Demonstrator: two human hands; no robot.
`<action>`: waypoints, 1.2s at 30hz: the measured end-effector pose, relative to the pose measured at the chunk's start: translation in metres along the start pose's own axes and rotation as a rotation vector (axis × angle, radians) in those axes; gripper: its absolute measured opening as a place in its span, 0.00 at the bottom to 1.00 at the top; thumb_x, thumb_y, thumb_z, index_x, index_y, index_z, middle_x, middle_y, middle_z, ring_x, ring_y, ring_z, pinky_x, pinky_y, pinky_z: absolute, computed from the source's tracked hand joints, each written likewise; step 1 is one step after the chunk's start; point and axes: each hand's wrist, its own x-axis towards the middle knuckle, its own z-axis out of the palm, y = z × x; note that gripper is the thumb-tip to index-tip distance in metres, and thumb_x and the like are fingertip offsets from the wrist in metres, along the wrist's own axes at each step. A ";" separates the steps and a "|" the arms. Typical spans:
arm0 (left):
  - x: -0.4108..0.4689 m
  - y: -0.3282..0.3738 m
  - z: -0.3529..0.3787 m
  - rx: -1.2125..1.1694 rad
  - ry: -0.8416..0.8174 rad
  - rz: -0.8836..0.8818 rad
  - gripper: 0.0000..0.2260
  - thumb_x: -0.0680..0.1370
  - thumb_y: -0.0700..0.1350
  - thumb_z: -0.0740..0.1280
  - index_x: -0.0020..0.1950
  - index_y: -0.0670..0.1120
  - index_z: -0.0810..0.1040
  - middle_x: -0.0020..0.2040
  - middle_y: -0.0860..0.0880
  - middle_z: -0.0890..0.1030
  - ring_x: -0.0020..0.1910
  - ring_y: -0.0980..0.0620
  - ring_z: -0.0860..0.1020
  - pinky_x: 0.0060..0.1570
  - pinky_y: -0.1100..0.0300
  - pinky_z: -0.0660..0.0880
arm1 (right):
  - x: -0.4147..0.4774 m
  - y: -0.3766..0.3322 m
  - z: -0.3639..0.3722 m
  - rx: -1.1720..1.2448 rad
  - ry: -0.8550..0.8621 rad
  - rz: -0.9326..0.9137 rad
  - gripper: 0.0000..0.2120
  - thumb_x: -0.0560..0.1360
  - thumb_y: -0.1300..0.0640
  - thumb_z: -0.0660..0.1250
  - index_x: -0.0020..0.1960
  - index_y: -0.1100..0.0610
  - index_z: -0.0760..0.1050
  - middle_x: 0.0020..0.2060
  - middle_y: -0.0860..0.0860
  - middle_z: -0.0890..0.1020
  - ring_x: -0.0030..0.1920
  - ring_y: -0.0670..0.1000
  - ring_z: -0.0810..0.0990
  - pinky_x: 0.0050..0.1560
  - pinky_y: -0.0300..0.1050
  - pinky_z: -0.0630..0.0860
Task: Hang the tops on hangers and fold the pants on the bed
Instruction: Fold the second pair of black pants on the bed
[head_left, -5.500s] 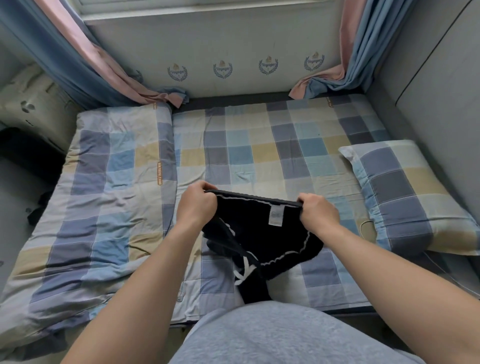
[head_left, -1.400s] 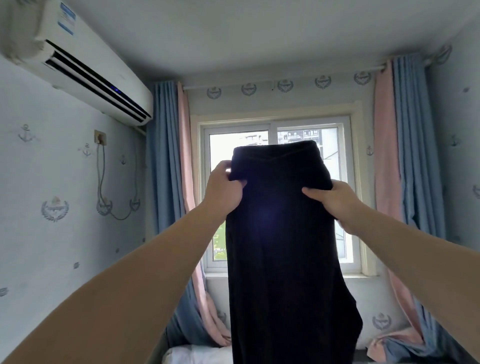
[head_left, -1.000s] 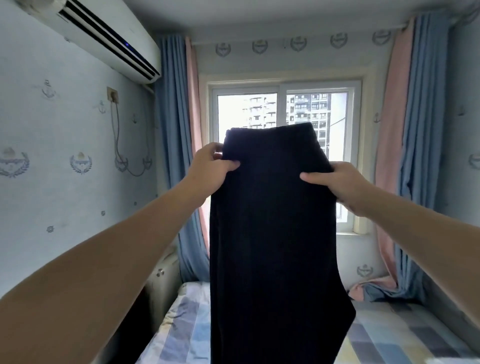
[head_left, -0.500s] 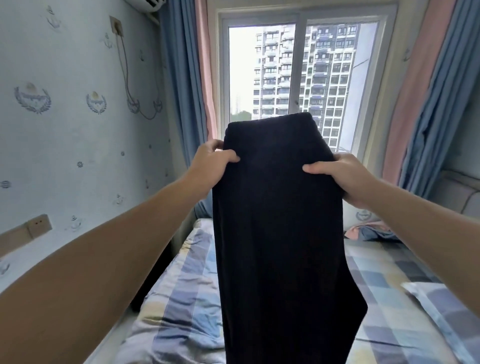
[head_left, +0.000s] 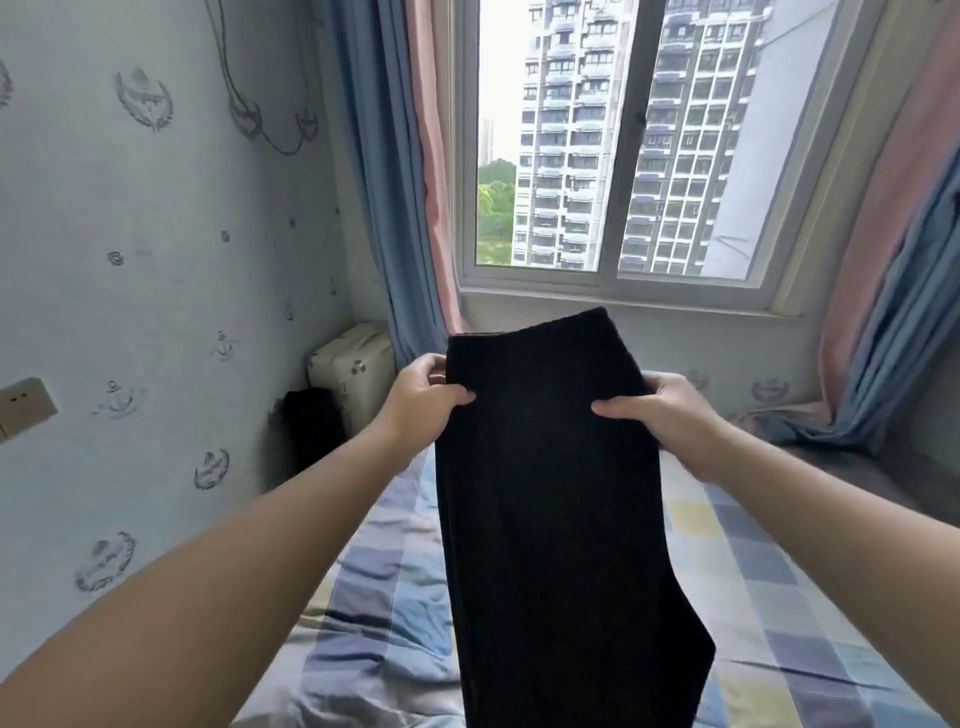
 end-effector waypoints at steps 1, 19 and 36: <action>0.016 -0.031 0.001 0.002 0.007 -0.039 0.10 0.75 0.37 0.71 0.52 0.48 0.79 0.46 0.49 0.86 0.43 0.55 0.85 0.38 0.64 0.79 | 0.020 0.025 0.011 -0.007 -0.002 0.030 0.12 0.70 0.63 0.77 0.52 0.54 0.85 0.45 0.51 0.88 0.45 0.52 0.87 0.46 0.46 0.82; 0.355 -0.588 0.039 0.203 0.142 -0.529 0.05 0.83 0.46 0.64 0.58 0.53 0.72 0.48 0.56 0.78 0.43 0.58 0.78 0.41 0.61 0.75 | 0.421 0.515 0.214 -0.164 0.114 0.485 0.07 0.77 0.51 0.72 0.52 0.53 0.79 0.45 0.49 0.85 0.46 0.52 0.84 0.47 0.52 0.82; 0.256 -0.678 0.072 0.540 -0.210 -0.554 0.24 0.82 0.53 0.63 0.78 0.53 0.64 0.78 0.53 0.65 0.78 0.52 0.57 0.77 0.51 0.58 | 0.388 0.608 0.253 -0.470 -0.174 0.607 0.30 0.83 0.44 0.57 0.81 0.53 0.54 0.78 0.53 0.63 0.78 0.56 0.60 0.76 0.58 0.60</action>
